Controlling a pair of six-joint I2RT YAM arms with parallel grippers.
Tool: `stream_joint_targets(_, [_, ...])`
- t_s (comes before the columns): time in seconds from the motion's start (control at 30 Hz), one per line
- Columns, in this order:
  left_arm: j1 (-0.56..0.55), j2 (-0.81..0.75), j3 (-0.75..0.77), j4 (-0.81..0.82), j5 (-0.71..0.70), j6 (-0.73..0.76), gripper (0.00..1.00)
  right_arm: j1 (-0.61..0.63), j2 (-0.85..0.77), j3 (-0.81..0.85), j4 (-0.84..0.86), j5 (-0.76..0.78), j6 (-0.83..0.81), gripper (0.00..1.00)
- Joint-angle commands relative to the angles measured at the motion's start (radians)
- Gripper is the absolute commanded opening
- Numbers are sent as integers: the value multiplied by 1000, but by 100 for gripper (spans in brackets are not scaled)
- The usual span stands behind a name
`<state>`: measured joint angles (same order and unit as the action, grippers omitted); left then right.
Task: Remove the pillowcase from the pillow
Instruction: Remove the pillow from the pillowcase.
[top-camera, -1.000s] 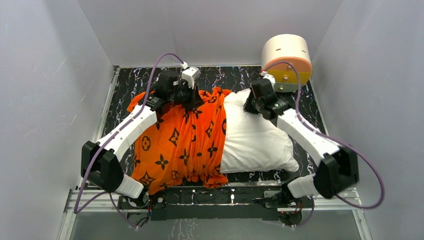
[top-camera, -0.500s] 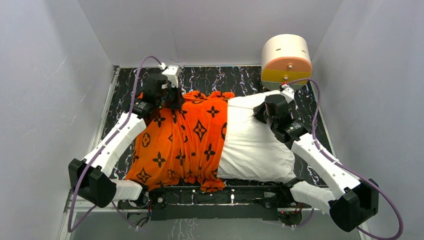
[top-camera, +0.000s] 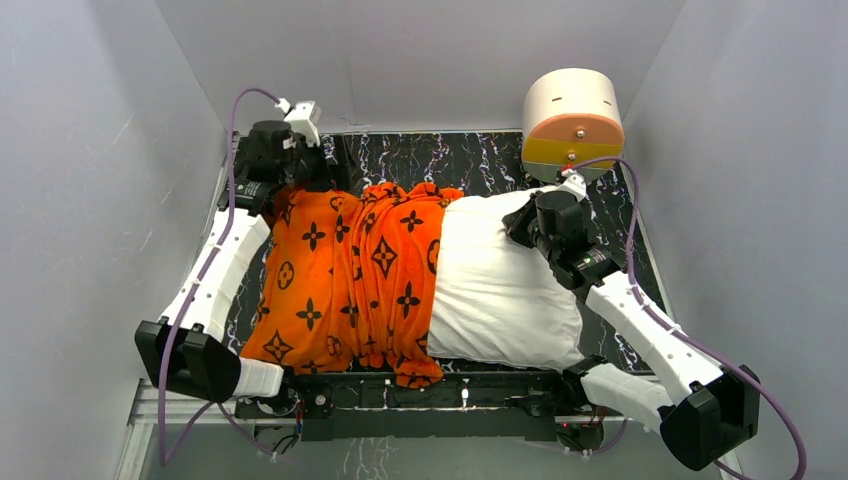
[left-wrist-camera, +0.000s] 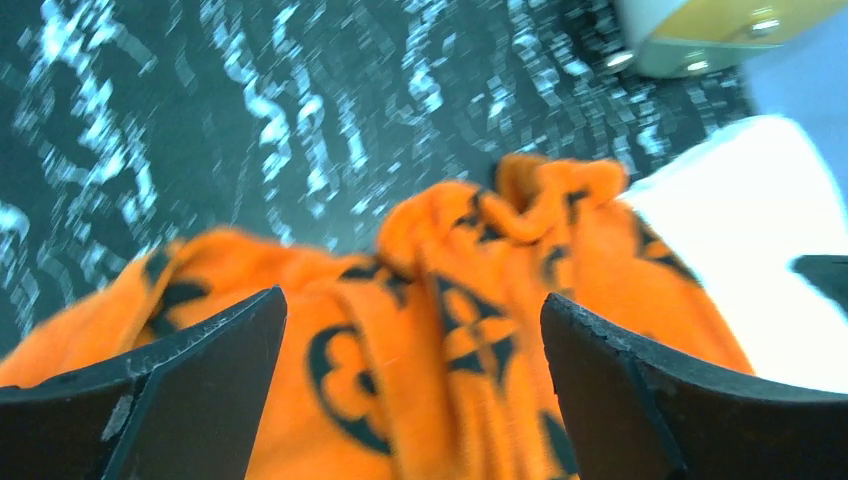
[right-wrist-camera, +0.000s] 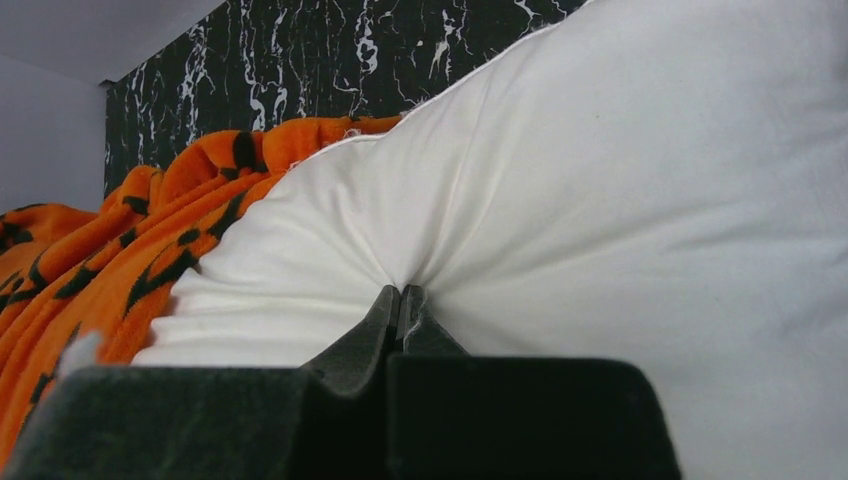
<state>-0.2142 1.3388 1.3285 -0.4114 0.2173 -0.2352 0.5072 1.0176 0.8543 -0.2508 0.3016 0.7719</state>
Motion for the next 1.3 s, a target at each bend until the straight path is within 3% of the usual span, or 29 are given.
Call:
stream_joint_targets(0.0, [-69,45,126,112,224,34,98,-10,1,-1,20,-61,-70,0])
stream_joint_targets(0.2, [-191,231,246,88,447,109,98,-11,3,-8,56,-106,-66,0])
stream_joint_targets(0.4, [-204,428,286,-40,490,73,98,-10,-15,-12,57,-114,-55,0])
stream_joint_targets(0.47, [-206,455,264,-46,523,55,92,-10,-22,-12,44,-102,-55,0])
stream_joint_targets(0.5, [-206,453,245,-42,525,52,86,-10,-25,-9,29,-84,-57,0])
stream_joint_targets(0.6, [-194,402,192,-2,484,37,54,-11,-35,-5,-26,-5,-57,0])
stream_joint_targets(0.67, [-168,370,148,54,531,9,37,-10,-44,-5,-61,64,-48,0])
stream_joint_targets(0.77, [-125,341,113,78,601,-16,0,-11,-56,5,-103,136,-53,0])
stream_joint_targets(0.83, [-94,314,79,93,591,-23,0,-11,-63,11,-127,173,-53,0])
stream_joint_targets(0.93, [-47,259,32,105,506,-43,0,-11,-80,-1,-150,228,-33,0])
stream_joint_targets(1.1, [-7,158,22,17,124,-4,0,-12,-100,-18,-176,288,7,0])
stream_joint_targets(1.27, [60,88,29,-95,-151,26,0,-12,-87,-9,-226,359,43,0])
